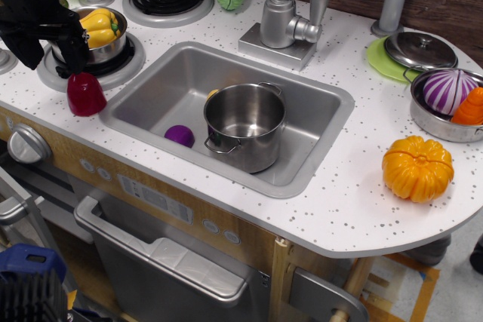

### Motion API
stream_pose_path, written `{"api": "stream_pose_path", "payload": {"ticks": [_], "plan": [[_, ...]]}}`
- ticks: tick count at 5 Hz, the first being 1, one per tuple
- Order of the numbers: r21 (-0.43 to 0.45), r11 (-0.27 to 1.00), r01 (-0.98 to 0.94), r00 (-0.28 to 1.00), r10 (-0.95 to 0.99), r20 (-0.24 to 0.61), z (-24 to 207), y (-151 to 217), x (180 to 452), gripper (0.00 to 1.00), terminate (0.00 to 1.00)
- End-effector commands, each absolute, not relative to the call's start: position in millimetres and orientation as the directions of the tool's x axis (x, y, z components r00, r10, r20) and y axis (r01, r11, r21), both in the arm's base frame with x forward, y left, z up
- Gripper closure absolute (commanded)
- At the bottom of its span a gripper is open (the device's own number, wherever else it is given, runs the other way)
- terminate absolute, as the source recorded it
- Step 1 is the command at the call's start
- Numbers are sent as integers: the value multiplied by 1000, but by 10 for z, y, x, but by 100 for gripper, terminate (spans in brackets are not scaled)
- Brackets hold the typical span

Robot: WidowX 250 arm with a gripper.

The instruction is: Put sweet potato in pot which is in sink

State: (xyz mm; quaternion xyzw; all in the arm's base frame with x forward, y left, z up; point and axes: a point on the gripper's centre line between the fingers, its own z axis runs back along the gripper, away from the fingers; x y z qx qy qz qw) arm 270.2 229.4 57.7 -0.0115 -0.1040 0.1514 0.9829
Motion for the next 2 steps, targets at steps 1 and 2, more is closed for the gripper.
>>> {"api": "stream_pose_path", "payload": {"ticks": [1,2], "plan": [[-54,954,-295,933,300,201,577,2294,2702,0,0],[-68,956,-284,928,292,231,510,2274,2827,0,0]]}}
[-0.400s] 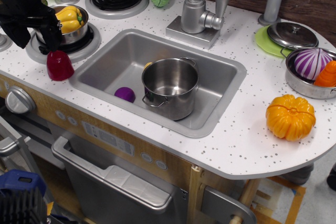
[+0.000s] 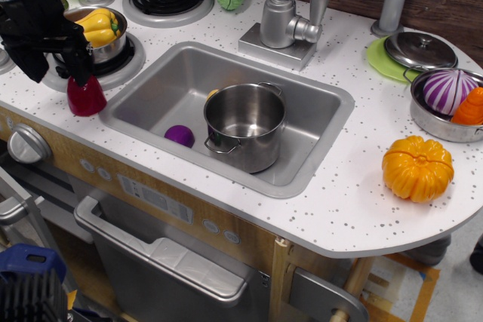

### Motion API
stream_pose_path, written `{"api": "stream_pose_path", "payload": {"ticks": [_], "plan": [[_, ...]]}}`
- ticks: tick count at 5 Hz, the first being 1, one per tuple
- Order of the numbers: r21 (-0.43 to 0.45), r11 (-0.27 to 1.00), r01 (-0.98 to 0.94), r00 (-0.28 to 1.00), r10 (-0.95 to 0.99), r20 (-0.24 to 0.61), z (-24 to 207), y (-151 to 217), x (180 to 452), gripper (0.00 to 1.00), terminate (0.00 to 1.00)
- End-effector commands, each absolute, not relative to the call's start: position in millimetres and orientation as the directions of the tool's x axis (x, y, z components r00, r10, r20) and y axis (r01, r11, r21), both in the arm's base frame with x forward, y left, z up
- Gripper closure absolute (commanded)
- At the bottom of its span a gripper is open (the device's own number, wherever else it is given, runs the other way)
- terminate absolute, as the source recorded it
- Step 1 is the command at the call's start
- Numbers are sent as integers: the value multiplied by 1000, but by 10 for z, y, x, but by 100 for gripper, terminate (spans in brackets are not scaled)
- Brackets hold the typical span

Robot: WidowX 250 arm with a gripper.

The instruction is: Put sweet potato in pot which is in sink

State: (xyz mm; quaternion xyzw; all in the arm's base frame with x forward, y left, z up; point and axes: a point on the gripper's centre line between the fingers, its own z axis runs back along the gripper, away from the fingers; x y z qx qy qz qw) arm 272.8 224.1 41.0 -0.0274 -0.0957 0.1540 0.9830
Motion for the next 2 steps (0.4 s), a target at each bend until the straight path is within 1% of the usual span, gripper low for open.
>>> {"api": "stream_pose_path", "payload": {"ticks": [1,2], "plan": [[-76,957,-279,926,289,241,498,2264,2868,0,0],[-90,957,-275,926,289,245,472,2251,2915,0,0]]}}
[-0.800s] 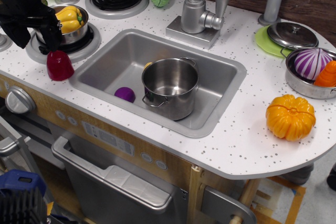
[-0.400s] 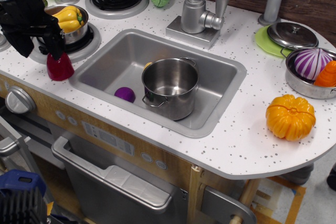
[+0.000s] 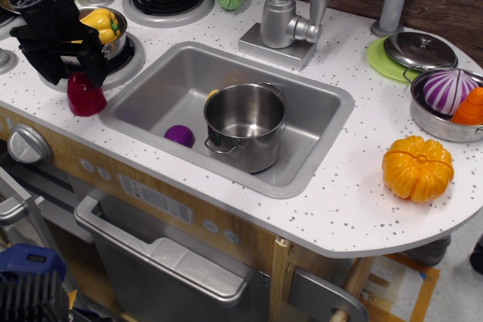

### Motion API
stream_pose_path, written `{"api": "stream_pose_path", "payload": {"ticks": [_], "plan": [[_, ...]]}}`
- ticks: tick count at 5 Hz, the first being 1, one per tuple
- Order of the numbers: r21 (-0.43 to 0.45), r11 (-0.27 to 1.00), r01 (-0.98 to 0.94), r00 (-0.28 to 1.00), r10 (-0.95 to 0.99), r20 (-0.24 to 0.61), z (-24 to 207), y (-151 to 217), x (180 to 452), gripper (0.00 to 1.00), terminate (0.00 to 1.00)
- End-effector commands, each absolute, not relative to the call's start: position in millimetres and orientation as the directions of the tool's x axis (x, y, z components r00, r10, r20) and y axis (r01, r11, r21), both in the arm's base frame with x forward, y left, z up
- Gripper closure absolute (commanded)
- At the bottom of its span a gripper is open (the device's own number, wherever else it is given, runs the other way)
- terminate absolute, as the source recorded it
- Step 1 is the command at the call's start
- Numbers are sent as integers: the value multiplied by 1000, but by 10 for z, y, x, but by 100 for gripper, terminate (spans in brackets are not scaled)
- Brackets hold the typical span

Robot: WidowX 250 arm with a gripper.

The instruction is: Put sweet potato in pot which is in sink

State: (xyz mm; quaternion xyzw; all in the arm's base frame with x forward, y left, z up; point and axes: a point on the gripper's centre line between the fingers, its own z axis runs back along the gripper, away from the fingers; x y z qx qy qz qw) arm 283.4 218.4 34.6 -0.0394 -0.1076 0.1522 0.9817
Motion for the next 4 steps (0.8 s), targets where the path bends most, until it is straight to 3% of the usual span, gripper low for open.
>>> {"api": "stream_pose_path", "payload": {"ticks": [1,2,3,4], "plan": [[-118,953,-280,920,301,249,357,2239,2899,0,0],[-128,951,-283,915,307,260,286,2229,2882,0,0],[-120,946,-302,909,324,261,277,2193,2887,100,0],[-120,944,-309,906,330,266,268,2164,2889,100,0]]}}
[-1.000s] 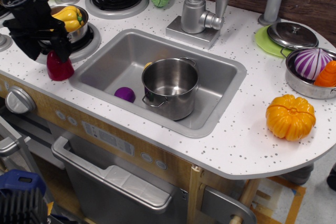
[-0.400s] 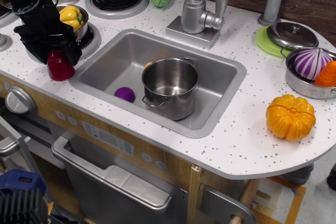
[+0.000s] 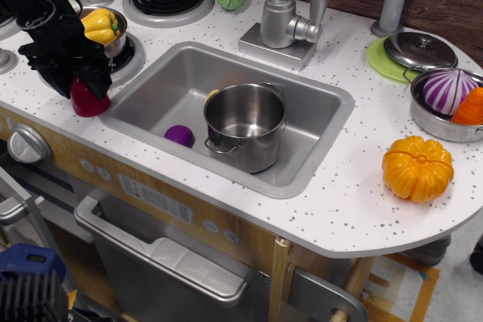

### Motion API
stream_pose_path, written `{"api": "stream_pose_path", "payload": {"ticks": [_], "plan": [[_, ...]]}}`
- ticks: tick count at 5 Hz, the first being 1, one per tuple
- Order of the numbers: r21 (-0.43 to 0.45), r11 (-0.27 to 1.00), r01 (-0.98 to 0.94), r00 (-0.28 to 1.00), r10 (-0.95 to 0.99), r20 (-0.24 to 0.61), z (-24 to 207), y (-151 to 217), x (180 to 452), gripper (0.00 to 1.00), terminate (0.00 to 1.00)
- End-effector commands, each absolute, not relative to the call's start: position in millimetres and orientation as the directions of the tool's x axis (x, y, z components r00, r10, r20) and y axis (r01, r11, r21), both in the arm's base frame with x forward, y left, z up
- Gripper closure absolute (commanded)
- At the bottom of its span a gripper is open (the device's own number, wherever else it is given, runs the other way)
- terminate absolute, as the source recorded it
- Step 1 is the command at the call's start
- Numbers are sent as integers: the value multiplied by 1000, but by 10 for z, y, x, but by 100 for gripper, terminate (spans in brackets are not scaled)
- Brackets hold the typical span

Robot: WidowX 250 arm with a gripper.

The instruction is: Put sweet potato in pot which is in sink

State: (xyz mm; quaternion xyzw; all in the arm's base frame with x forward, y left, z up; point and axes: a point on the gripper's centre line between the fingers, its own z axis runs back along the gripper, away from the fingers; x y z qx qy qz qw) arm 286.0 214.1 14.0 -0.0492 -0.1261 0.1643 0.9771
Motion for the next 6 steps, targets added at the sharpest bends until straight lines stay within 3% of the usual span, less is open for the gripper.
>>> {"api": "stream_pose_path", "payload": {"ticks": [1,3,5,6], "plan": [[-116,944,-310,905,330,268,276,2146,2908,100,0],[42,947,-317,917,295,268,756,1836,3008,100,0],[33,940,-339,906,317,279,949,1562,3134,100,0],[11,964,-264,920,249,304,856,1412,3211,100,0]]}}
